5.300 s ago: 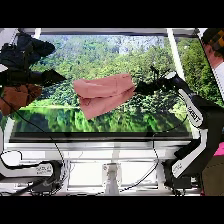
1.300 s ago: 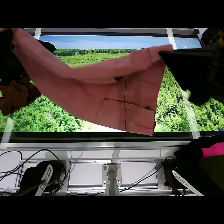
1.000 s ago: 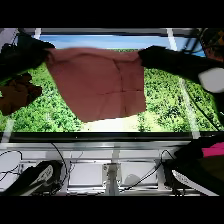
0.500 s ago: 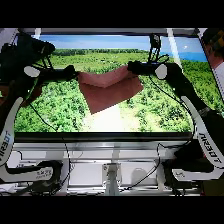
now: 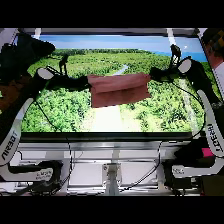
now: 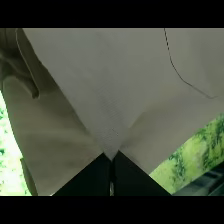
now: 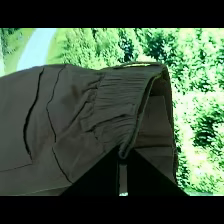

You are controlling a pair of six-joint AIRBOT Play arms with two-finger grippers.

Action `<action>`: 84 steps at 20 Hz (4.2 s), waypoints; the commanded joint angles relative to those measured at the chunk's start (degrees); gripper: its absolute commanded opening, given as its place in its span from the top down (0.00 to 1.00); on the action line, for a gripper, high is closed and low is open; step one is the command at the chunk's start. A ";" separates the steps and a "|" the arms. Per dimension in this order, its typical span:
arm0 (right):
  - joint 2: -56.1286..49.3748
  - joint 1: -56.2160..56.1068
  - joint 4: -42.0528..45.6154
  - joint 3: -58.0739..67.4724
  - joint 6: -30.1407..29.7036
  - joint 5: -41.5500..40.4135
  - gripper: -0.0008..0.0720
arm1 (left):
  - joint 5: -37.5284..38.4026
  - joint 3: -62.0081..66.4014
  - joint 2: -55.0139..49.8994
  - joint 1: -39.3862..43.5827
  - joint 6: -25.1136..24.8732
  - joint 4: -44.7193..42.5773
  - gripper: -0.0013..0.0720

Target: Fold the clothes and pants, and hang the long-sleeved shirts on hangers.

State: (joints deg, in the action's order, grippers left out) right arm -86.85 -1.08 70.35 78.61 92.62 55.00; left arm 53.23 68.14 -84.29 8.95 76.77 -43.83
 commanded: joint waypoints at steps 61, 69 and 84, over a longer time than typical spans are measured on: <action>4.35 23.80 18.21 11.37 0.15 15.93 0.96 | -4.44 2.99 14.43 -11.63 -15.41 -1.64 0.18; 6.91 42.73 27.76 11.37 8.72 36.15 0.96 | -4.37 2.97 18.88 -12.50 -15.74 -13.40 0.20; 6.80 44.59 32.94 11.26 8.17 42.34 0.10 | -4.37 2.97 18.88 -12.50 -15.72 -13.20 0.20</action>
State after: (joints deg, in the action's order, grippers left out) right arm -80.05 43.44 103.18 89.86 101.10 97.65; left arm 48.86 71.07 -65.45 -3.49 61.08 -56.97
